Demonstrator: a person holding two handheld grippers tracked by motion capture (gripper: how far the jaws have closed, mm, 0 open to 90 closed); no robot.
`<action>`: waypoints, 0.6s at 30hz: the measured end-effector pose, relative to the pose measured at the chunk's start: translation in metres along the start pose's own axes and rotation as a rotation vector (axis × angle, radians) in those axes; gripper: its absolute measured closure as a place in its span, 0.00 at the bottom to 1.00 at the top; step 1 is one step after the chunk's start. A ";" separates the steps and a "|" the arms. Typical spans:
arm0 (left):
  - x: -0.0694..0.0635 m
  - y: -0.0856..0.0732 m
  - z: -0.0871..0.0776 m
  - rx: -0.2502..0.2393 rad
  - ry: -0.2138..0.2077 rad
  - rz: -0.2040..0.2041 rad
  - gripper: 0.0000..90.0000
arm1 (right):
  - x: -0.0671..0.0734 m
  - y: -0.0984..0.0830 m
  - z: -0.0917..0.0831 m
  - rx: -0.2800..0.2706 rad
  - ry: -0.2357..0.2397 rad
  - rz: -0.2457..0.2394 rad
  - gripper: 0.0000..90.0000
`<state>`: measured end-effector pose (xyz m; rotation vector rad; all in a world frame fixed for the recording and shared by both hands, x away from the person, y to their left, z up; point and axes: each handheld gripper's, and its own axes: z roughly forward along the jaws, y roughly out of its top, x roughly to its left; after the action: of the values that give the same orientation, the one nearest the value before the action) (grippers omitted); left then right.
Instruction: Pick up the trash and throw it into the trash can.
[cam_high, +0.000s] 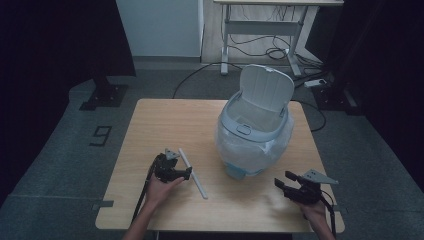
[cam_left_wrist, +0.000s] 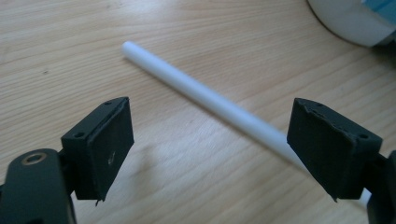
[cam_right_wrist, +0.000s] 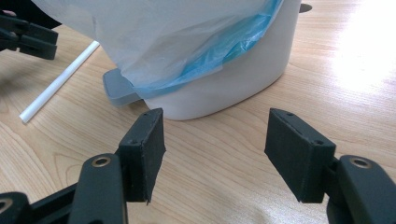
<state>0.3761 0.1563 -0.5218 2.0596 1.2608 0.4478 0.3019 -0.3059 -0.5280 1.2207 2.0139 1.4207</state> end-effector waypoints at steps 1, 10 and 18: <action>-0.001 0.001 0.002 0.002 -0.003 -0.004 0.16 | 0.000 0.000 0.000 0.002 0.000 0.001 0.41; -0.006 0.004 0.018 0.041 0.007 -0.012 0.17 | -0.001 -0.002 -0.001 0.002 0.003 0.012 0.41; -0.002 0.003 0.021 0.062 -0.019 -0.021 0.21 | -0.002 0.000 -0.003 -0.013 0.011 0.032 0.41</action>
<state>0.3894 0.1460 -0.5350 2.0949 1.2994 0.3835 0.3012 -0.3089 -0.5271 1.2476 1.9976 1.4558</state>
